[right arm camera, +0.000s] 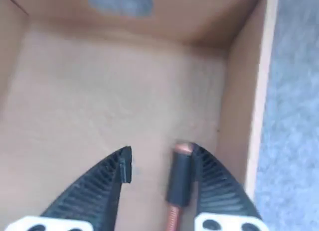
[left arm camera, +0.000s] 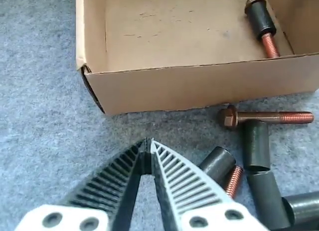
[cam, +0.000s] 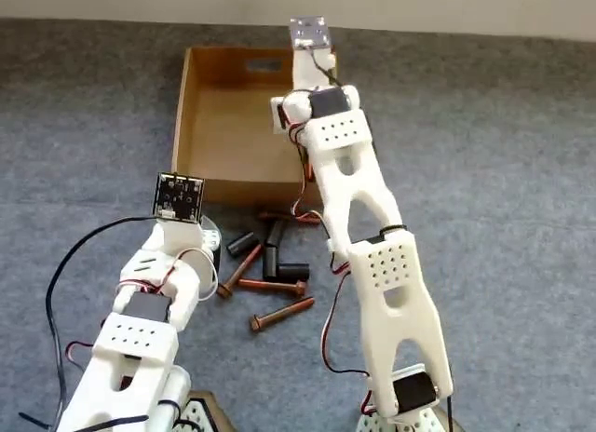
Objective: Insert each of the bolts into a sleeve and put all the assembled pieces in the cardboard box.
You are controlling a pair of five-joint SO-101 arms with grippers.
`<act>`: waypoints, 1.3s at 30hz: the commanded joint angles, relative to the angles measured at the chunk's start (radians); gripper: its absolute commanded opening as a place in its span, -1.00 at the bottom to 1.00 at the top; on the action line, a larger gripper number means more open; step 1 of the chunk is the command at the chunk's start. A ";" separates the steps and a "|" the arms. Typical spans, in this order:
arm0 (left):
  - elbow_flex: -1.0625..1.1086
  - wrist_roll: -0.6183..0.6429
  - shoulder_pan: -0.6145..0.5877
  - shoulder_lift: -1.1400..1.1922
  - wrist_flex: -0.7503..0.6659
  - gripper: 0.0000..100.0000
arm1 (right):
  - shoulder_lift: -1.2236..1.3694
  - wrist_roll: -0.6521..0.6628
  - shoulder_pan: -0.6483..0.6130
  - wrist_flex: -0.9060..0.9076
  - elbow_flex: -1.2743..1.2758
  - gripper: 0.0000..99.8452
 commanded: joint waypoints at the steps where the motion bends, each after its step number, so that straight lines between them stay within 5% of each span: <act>1: -0.004 0.003 0.010 -0.015 -0.018 -0.97 | -0.016 0.012 -0.024 0.005 -0.087 -0.87; 3: -0.004 0.003 0.010 -0.015 -0.018 -0.97 | -0.021 0.012 -0.025 0.019 -0.087 -0.99; 16: -0.004 0.003 0.010 -0.015 -0.018 -0.97 | -0.076 0.015 0.030 0.526 -0.536 -0.94; 26: -0.004 0.003 0.010 -0.010 -0.020 -0.97 | -0.225 0.009 -0.021 0.538 -0.547 -0.94; 39: -0.001 0.003 0.008 -0.008 -0.037 -0.97 | -0.852 0.015 -0.041 0.532 0.262 -0.94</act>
